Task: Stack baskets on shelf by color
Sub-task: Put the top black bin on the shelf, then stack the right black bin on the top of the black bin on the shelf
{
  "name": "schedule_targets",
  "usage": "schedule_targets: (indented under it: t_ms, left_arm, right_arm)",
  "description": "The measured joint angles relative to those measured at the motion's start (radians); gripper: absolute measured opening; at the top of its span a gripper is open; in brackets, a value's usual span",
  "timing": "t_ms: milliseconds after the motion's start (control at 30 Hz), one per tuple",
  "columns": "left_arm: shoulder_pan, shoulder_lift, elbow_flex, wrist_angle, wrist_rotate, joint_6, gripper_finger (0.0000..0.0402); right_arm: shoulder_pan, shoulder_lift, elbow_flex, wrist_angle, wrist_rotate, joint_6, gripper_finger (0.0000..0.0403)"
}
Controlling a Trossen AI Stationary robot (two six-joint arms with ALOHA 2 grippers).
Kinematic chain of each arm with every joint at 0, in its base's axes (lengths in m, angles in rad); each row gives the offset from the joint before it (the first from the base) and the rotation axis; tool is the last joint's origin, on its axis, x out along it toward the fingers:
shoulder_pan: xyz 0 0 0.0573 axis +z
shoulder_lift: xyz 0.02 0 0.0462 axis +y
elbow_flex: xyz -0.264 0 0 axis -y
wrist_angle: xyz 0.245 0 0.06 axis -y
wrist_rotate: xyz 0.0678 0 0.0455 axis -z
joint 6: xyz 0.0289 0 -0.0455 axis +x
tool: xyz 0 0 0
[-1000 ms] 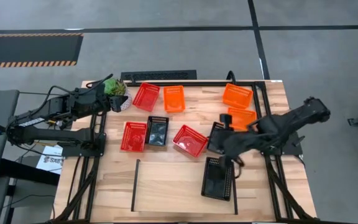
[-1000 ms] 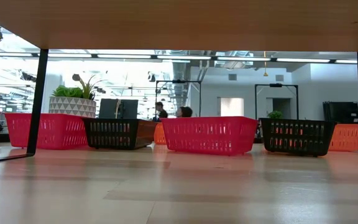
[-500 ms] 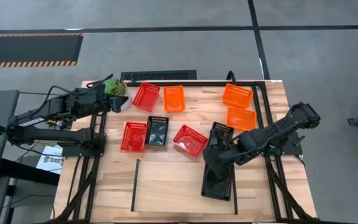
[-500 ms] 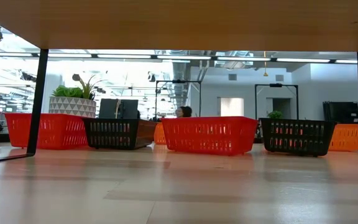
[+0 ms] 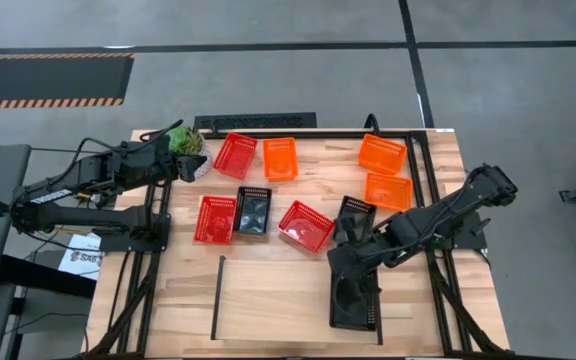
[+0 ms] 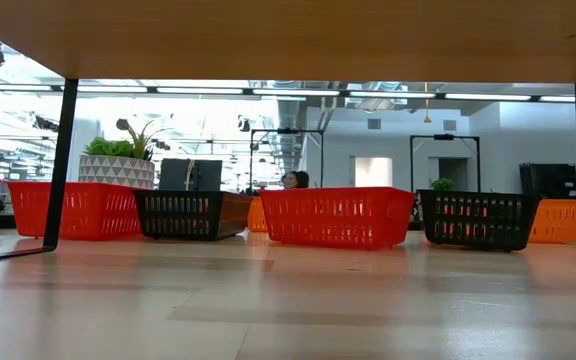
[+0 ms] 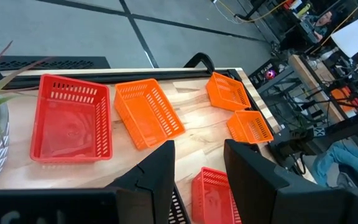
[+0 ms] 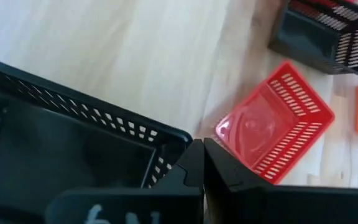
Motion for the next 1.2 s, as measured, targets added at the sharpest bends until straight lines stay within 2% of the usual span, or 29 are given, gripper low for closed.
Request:
schedule_targets:
  t_ms: [167, 267, 400, 533, 667, 800, 967, 1200]
  left_arm:
    - [0.0, 0.0, 0.0, 0.0, 0.0, 0.0, 0.0126]
    - [0.0, 0.0, 0.0, 0.0, 0.0, 0.0, 0.0126]
    - [0.0, 0.0, 0.0, 0.0, 0.003, 0.0, 0.0126]
    - [0.0, 0.0, 0.0, 0.001, 0.009, 0.0, 0.0126]
    - [0.0, 0.0, 0.0, 0.001, 0.009, -0.001, 0.0126]
    - [0.0, 0.0, 0.0, 0.001, 0.009, 0.001, 0.0126]
    - [0.0, 0.0, 0.0, 0.001, 0.009, 0.001, 0.0126]
    - [0.0, 0.0, 0.0, 0.004, 0.002, -0.035, 0.0126]
  right_arm:
    - [0.001, 0.0, 0.014, 0.001, -0.001, 0.007, 0.0008]
    - [-0.001, 0.001, 0.091, -0.005, 0.003, 0.008, 0.0009]
    - [-0.003, 0.001, 0.267, -0.023, 0.012, -0.001, 0.0014]
    - [0.009, 0.0, 0.509, 0.014, 0.03, -0.069, 0.0016]
    - [0.013, -0.001, 0.713, 0.238, 0.029, -0.111, 0.0013]
    - [0.034, -0.002, 0.849, 0.469, -0.051, -0.213, 0.002]
    - [0.075, -0.003, 0.869, 0.672, -0.074, -0.324, 0.0028]
    - [0.062, 0.047, 0.868, 0.795, -0.073, -0.393, 0.0031]
